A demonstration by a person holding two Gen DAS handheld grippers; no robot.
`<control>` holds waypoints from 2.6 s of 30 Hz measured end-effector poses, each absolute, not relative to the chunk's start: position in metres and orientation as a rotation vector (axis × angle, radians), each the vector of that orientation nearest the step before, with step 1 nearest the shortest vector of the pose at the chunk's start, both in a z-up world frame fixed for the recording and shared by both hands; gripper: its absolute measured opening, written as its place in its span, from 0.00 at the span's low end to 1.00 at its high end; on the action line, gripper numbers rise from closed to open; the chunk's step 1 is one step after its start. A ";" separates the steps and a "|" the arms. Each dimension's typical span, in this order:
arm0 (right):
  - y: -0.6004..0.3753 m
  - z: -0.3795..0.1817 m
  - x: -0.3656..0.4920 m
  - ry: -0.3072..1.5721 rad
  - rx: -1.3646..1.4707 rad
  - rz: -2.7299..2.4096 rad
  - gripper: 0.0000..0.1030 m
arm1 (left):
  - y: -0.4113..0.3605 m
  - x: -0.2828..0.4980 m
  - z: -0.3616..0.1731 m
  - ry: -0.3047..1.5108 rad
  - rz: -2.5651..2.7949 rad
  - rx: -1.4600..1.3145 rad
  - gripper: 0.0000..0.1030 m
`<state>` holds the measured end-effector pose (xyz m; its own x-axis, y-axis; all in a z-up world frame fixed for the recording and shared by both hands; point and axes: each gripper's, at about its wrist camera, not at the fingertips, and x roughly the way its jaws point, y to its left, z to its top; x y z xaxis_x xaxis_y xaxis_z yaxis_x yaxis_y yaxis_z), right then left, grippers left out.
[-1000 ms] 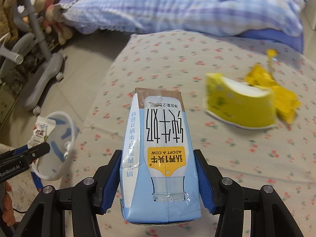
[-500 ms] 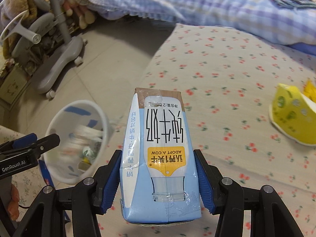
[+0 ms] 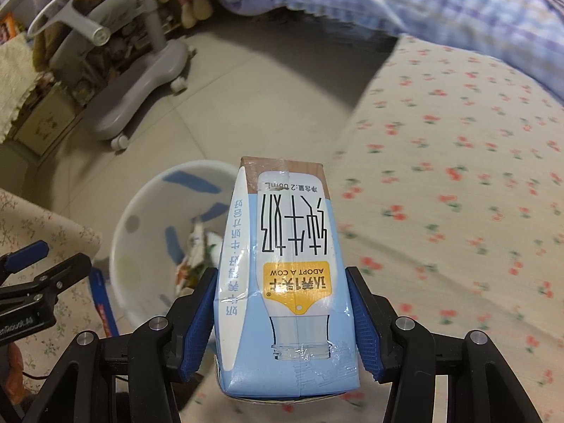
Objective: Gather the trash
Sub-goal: 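Drop the blue milk carton into the wastebasket with the right tool, then grasp the yellow paper bowl with the right tool while the left tool grasps the orange peel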
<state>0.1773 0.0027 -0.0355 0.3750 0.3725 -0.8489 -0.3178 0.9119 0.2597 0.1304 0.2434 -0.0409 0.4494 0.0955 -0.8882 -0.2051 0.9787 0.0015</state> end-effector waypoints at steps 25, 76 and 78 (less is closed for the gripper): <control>0.044 -0.046 0.177 1.054 0.015 0.527 0.84 | 0.252 0.128 -0.035 1.083 0.174 -0.122 0.91; -0.224 -0.037 0.207 1.055 -0.306 0.088 0.27 | 0.036 0.182 -0.014 1.134 -0.150 0.002 0.91; -0.228 -0.031 0.199 1.075 -0.235 0.070 0.27 | 0.027 0.177 -0.013 1.135 -0.165 0.011 0.91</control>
<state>0.1993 -0.2278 -0.0312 0.4759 -0.0576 -0.8776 -0.1702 0.9729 -0.1562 0.1774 0.0274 -0.0133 0.4116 -0.1259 -0.9026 0.1368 0.9877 -0.0754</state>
